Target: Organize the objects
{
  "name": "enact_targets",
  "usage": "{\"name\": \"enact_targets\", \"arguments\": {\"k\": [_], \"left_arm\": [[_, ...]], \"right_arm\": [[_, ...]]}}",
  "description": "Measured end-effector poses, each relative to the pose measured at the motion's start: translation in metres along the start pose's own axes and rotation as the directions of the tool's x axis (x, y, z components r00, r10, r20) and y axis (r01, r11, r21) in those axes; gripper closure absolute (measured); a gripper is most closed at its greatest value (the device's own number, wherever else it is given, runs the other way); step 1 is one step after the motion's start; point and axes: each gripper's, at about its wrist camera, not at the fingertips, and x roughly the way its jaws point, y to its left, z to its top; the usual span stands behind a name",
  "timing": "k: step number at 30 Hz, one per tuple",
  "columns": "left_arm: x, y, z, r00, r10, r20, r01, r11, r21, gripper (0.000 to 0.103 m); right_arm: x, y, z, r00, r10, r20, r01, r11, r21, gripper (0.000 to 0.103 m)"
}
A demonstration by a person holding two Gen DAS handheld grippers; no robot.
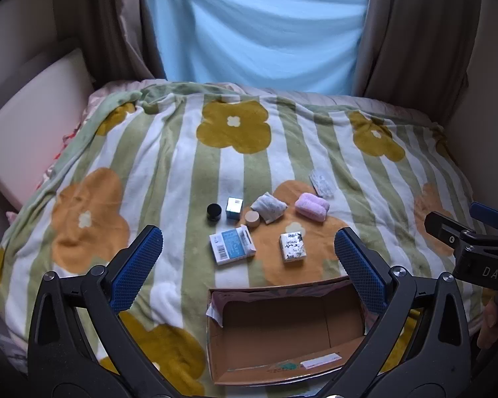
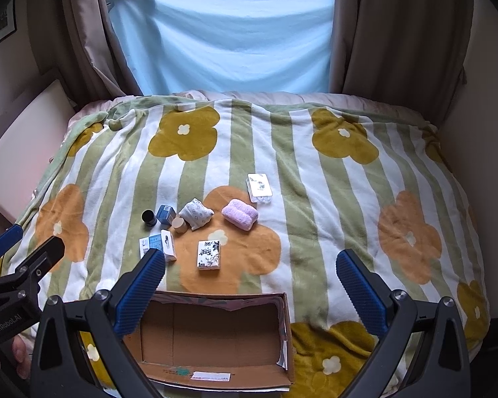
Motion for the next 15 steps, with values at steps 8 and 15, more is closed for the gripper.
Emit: {"name": "enact_targets", "arguments": {"k": [8, 15], "left_arm": [[0.0005, 0.0014, -0.0005, 0.999, 0.038, 0.002, -0.038, 0.999, -0.034, 0.000], [0.0053, -0.0015, -0.0003, 0.998, 0.055, -0.019, -0.056, 0.998, -0.036, 0.000]], "right_arm": [[-0.0010, 0.0045, 0.0002, 1.000, -0.007, -0.006, 0.007, 1.000, 0.005, 0.001], [-0.0001, 0.0042, 0.0004, 1.000, -0.013, -0.005, 0.013, 1.000, 0.019, 0.001]]}}
